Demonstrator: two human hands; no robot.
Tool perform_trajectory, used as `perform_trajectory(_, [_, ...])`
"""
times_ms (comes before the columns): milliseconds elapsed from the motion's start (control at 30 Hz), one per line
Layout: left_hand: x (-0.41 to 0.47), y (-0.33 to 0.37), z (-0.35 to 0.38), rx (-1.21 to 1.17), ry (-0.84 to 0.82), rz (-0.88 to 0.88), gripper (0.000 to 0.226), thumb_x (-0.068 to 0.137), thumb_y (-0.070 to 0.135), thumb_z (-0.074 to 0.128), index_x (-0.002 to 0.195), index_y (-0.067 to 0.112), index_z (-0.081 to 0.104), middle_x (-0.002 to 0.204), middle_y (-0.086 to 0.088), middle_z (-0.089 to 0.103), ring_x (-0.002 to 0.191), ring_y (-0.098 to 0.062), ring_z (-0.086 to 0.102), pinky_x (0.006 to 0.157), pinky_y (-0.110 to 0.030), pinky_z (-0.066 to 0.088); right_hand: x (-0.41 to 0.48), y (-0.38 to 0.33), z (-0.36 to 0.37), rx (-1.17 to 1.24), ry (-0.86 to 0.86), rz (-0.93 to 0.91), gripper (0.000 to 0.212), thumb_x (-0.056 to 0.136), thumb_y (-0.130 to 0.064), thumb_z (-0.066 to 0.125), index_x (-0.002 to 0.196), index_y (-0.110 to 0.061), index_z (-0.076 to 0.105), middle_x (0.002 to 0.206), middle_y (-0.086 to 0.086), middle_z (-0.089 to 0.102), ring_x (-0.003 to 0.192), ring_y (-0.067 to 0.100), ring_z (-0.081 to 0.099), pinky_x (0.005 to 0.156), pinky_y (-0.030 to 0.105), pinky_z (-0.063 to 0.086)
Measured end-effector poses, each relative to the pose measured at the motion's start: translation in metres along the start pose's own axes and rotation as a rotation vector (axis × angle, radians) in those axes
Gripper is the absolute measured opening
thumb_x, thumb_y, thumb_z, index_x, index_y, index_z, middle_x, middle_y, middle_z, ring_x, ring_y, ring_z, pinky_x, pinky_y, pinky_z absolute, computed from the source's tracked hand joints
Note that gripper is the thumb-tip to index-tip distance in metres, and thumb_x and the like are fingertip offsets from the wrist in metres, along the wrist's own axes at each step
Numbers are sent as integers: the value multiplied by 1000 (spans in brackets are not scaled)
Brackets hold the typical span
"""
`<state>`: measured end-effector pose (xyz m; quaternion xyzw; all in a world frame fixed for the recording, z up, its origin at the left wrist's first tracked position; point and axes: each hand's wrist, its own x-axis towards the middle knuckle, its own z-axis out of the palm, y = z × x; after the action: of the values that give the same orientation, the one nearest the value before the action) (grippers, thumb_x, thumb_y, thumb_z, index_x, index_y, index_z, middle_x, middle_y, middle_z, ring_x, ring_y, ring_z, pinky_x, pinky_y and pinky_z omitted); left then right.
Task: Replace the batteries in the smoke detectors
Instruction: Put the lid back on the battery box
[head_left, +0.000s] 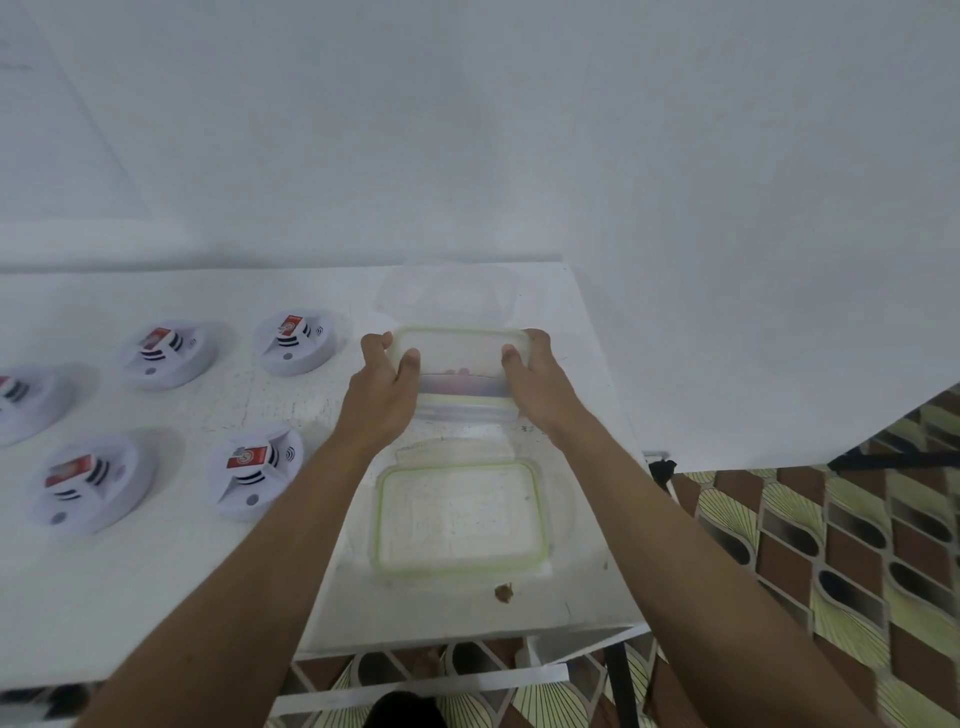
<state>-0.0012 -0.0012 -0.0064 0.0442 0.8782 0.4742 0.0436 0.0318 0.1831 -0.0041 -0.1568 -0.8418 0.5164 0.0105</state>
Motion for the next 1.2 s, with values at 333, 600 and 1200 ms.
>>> perform_trajectory(333, [21,-5,-13,3,-67,-29,48,96,41,52,136,24,31,124,-8,52,108,-25,55,92,-41,46,-1,1,-3,-2,-8,-16,50,106,-42,35,151,-22,26,143,6,47,120,25,52,95,50,54])
perform_trajectory(600, [38,6,-7,335,-131,336,61,90,51,58,140,18,46,141,-1,51,134,-24,40,109,-42,36,5,1,-11,23,-21,23,64,100,-53,47,157,-31,28,160,-1,35,145,22,35,119,44,33])
perform_trajectory(1200, [23,10,-11,539,-194,320,107,57,91,39,148,35,33,152,10,40,139,-16,35,111,-45,24,-2,0,26,327,278,82,31,105,-36,43,129,-17,50,106,-4,58,98,16,55,82,26,37])
